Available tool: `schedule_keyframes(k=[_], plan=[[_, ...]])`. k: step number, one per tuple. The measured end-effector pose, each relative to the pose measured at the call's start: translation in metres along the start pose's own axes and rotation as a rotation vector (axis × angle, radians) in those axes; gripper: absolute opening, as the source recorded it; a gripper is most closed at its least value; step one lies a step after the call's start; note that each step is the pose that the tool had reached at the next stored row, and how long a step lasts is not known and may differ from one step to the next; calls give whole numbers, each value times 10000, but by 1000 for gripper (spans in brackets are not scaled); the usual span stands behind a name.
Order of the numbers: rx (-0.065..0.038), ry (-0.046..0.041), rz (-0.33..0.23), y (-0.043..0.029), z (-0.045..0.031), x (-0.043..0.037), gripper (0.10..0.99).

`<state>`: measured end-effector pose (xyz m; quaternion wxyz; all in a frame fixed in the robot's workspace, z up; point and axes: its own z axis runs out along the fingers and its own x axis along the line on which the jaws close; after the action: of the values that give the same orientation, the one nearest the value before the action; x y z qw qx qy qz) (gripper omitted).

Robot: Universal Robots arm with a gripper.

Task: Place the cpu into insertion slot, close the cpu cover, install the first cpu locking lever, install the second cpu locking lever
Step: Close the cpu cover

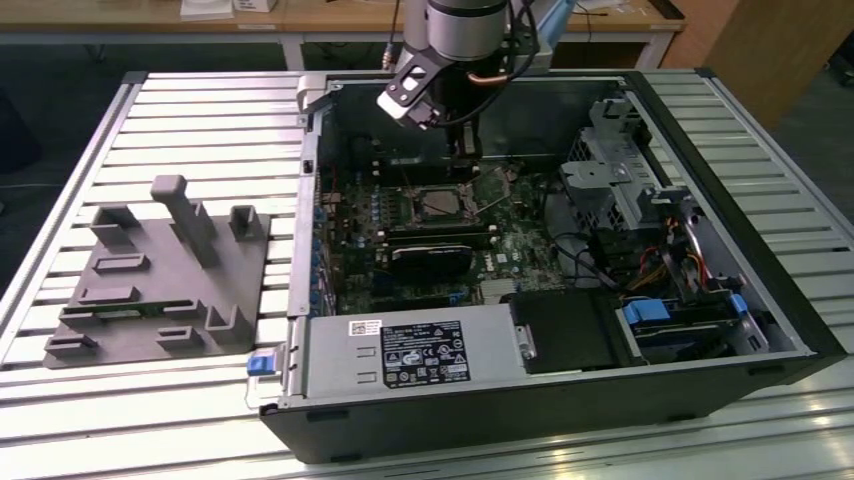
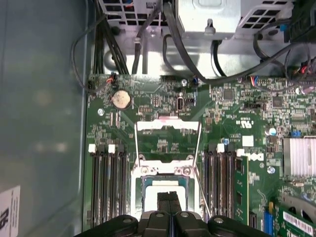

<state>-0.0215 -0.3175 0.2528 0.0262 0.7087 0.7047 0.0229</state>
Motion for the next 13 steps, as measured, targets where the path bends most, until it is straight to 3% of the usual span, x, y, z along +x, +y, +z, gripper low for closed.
schedule_keyframes(k=[13], plan=[[0, 0, 0, 209, 14, 1, 106]])
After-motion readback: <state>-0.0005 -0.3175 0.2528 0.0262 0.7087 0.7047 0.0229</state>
